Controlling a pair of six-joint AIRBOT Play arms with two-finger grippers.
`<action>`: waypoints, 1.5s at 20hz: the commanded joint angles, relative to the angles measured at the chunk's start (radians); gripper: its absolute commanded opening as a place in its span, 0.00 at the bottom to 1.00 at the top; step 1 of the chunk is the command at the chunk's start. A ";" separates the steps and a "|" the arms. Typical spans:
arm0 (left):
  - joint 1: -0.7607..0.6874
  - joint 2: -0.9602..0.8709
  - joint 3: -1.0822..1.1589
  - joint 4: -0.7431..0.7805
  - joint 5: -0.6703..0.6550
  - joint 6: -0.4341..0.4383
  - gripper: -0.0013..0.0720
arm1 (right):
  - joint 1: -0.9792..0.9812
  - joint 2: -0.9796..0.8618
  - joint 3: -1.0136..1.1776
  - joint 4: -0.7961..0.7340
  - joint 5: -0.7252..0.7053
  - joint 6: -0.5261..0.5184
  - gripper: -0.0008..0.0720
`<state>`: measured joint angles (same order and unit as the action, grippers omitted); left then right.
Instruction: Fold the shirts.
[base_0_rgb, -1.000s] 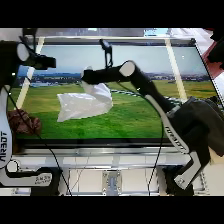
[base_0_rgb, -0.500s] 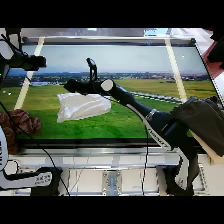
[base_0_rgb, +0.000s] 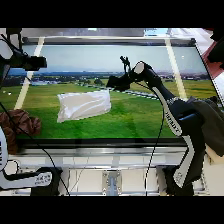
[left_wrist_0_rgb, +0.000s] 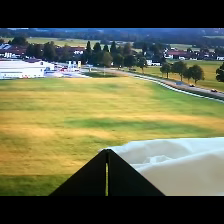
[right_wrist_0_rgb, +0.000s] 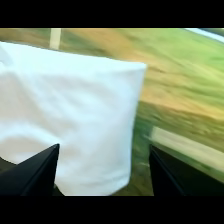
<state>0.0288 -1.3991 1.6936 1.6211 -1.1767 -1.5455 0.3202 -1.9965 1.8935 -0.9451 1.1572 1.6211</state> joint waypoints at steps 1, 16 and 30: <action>0.001 0.000 0.000 -0.007 0.007 0.000 0.03 | -0.051 -0.068 0.001 0.082 0.101 0.014 0.92; 0.001 0.000 0.000 -0.010 0.003 0.027 0.03 | 0.109 -0.227 0.002 0.400 -0.065 -0.078 0.72; 0.001 0.000 0.000 -0.010 -0.003 0.050 0.03 | -0.250 0.133 0.009 0.177 -0.051 -0.080 0.05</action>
<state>0.0292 -1.3991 1.6932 1.6108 -1.1797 -1.4960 0.1833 -1.9774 1.9018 -0.5842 1.0855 1.4597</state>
